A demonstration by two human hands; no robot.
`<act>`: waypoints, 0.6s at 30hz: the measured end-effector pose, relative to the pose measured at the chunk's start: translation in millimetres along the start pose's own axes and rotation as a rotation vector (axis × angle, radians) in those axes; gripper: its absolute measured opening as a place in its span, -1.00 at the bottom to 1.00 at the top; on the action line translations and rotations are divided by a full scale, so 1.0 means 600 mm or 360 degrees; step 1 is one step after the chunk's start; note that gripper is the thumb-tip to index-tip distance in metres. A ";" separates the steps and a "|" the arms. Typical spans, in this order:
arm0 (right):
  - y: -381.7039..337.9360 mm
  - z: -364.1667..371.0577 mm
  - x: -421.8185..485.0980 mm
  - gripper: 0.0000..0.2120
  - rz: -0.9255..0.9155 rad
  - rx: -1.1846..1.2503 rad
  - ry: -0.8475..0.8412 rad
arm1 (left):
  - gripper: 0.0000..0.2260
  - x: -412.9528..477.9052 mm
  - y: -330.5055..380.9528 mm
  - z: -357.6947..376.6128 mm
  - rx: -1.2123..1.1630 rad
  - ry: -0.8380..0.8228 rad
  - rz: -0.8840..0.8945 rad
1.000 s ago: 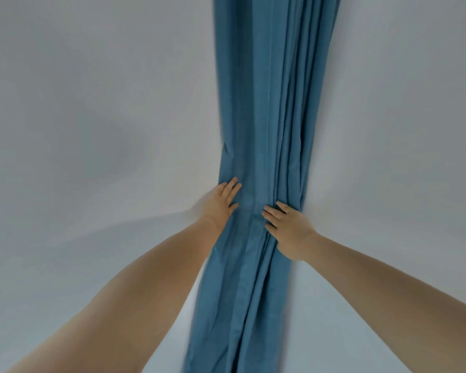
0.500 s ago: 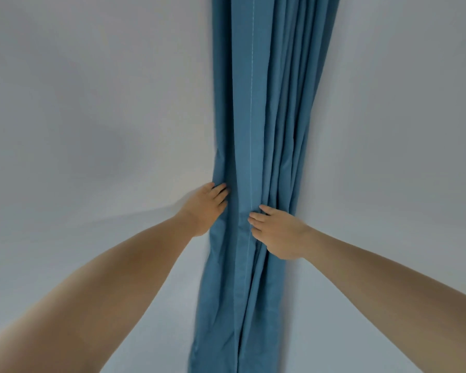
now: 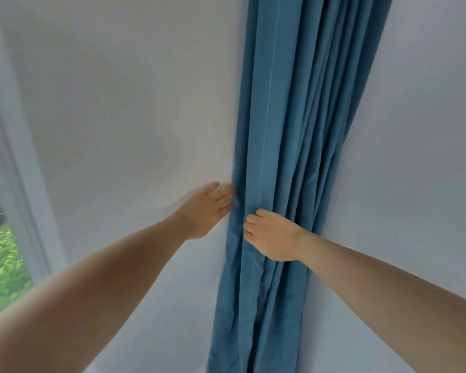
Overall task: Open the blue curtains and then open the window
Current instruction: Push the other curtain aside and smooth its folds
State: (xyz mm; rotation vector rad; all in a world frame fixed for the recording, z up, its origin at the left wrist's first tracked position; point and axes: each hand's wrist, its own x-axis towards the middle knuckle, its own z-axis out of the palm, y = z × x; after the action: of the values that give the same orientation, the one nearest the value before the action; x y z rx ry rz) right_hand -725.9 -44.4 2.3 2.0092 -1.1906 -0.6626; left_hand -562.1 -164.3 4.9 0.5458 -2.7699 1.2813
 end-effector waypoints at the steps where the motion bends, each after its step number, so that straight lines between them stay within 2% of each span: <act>1: -0.003 -0.008 0.005 -0.90 -0.0004 -0.0014 0.0015 | -0.51 -0.011 -0.004 -0.001 0.0035 -0.0027 -0.0008; 8: -0.022 -0.080 0.049 -0.84 -0.0002 -0.0077 0.0028 | -0.48 -0.102 -0.050 0.009 0.0104 -0.0114 -0.0084; 13: -0.049 -0.147 0.100 -0.91 0.0064 -0.0167 -0.0014 | -0.47 -0.189 -0.086 0.009 0.0170 -0.0134 -0.0124; 18: -0.096 -0.216 0.167 -0.80 0.0167 -0.0083 0.0036 | -0.53 -0.306 -0.130 0.020 0.0147 0.0034 -0.0171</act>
State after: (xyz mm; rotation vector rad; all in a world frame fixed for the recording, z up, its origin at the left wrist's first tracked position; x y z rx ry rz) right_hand -557.3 -74.6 31.0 1.8924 -1.2434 -0.6113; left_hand -362.7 -165.0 20.6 0.6729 -2.6354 1.3875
